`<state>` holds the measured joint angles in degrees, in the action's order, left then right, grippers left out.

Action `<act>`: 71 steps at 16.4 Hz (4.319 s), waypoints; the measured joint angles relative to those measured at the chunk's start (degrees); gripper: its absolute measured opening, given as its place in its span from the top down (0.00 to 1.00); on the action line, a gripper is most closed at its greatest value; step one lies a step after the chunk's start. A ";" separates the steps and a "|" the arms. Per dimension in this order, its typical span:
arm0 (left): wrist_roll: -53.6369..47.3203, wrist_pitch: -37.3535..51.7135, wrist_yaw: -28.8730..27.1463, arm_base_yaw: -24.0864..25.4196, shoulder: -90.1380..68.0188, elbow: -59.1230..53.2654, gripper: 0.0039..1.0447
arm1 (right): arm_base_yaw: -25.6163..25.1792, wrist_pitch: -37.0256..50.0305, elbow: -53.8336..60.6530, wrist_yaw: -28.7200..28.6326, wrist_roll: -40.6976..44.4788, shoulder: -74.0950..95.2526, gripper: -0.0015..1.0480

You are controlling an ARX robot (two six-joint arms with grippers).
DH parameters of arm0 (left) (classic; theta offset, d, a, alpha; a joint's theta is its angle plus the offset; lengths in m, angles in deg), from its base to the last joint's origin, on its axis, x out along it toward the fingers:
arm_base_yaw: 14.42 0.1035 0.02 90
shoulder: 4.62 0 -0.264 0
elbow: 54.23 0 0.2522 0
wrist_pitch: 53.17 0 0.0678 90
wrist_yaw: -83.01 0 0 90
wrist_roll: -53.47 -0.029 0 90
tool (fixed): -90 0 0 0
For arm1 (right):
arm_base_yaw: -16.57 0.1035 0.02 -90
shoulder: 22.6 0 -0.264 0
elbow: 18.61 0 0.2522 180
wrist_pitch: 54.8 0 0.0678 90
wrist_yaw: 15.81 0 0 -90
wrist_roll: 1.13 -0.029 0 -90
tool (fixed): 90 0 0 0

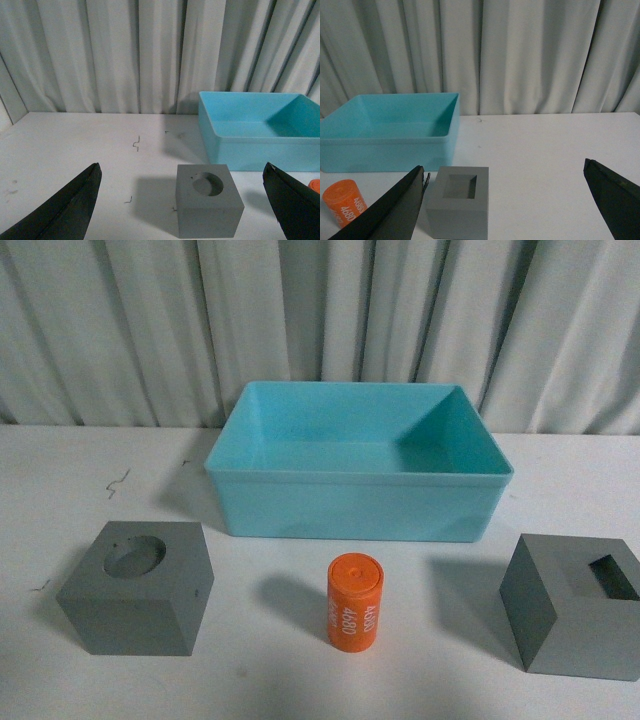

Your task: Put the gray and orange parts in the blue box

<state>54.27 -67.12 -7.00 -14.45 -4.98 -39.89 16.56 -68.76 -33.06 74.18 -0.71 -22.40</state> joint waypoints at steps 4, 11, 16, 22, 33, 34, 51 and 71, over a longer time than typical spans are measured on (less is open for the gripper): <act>0.00 0.00 0.00 0.00 0.00 0.00 0.06 | 0.00 0.00 0.00 0.02 0.00 0.00 0.06; 0.00 0.00 0.00 0.00 0.00 0.00 0.06 | 0.00 0.00 0.00 0.02 0.00 0.00 0.06; 0.00 0.00 0.00 0.00 0.00 0.00 0.06 | 0.00 0.00 0.00 0.02 0.00 0.00 0.06; 0.00 0.00 0.00 0.00 0.00 0.00 0.06 | 0.00 0.00 0.00 0.02 0.00 0.00 0.06; 0.00 0.00 0.00 0.00 0.00 0.00 0.06 | 0.00 0.00 0.00 0.02 0.00 0.00 0.06; 0.00 0.00 0.00 0.00 0.00 0.00 0.06 | 0.15 -1.03 -0.13 0.83 -0.17 0.22 0.06; -0.02 -0.02 0.00 0.02 0.00 0.00 0.06 | -14.10 3.56 -26.73 -11.82 8.41 66.90 0.06; -0.02 -0.02 0.00 0.02 0.00 0.00 0.06 | -2.16 16.59 -33.09 -7.50 1.53 96.19 0.06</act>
<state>54.25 -67.14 -7.00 -14.43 -4.98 -39.89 14.40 -52.18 -66.15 66.69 0.82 73.80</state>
